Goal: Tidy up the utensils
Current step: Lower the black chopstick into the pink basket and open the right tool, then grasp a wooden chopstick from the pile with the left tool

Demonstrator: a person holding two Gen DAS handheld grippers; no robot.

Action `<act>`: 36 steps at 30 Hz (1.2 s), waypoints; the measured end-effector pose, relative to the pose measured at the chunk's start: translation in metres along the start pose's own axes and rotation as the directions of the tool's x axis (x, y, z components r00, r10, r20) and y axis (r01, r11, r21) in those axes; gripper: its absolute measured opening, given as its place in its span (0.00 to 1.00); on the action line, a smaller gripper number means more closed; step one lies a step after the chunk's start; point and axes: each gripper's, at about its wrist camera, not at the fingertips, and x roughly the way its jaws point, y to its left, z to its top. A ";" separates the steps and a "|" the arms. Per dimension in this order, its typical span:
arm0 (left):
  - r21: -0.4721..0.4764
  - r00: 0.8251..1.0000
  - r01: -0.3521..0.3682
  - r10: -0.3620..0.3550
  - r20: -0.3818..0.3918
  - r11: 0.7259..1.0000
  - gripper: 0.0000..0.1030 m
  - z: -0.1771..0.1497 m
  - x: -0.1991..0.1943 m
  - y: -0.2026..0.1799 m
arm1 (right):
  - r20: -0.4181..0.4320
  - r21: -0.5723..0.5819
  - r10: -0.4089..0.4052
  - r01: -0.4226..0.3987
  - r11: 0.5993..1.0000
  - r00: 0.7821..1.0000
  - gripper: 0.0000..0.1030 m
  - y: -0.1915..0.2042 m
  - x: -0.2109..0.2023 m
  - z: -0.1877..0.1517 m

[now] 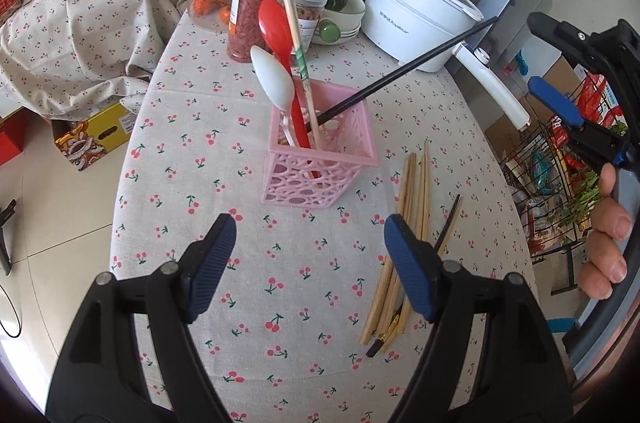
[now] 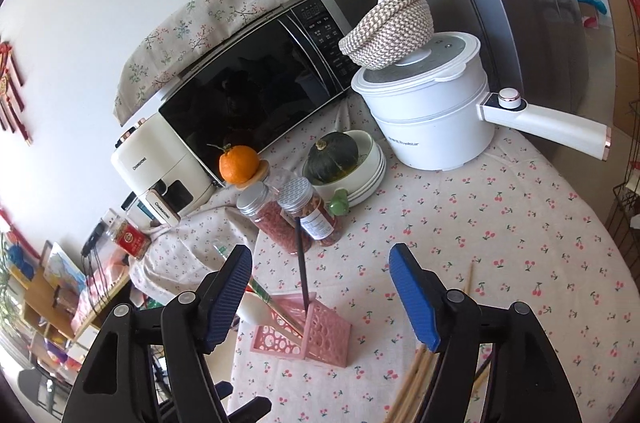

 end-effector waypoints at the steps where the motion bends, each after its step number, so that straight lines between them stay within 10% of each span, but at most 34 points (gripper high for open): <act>1: 0.004 1.000 0.003 -0.003 -0.010 1.000 0.76 -0.001 0.003 -0.003 | -0.001 0.000 -0.013 0.013 1.000 1.000 0.73 -0.006 -0.005 0.000; 12: 0.096 0.995 -0.005 0.015 -0.100 0.995 0.78 -0.013 0.031 -0.046 | -0.119 0.011 -0.180 0.182 0.983 0.976 0.78 -0.070 -0.027 -0.016; 23: 0.211 0.981 0.022 0.020 -0.191 0.977 0.77 -0.023 0.067 -0.099 | -0.309 -0.025 -0.289 0.296 0.955 0.906 0.79 -0.119 -0.024 -0.043; 29: 0.211 0.967 0.083 -0.028 -0.252 0.974 0.21 -0.010 0.097 -0.120 | -0.372 0.005 -0.302 0.327 0.945 0.878 0.79 -0.153 -0.024 -0.051; 36: 0.177 0.956 0.078 -0.024 -0.291 0.981 0.08 0.011 0.135 -0.141 | -0.390 0.011 -0.313 0.344 0.939 0.866 0.79 -0.170 -0.023 -0.051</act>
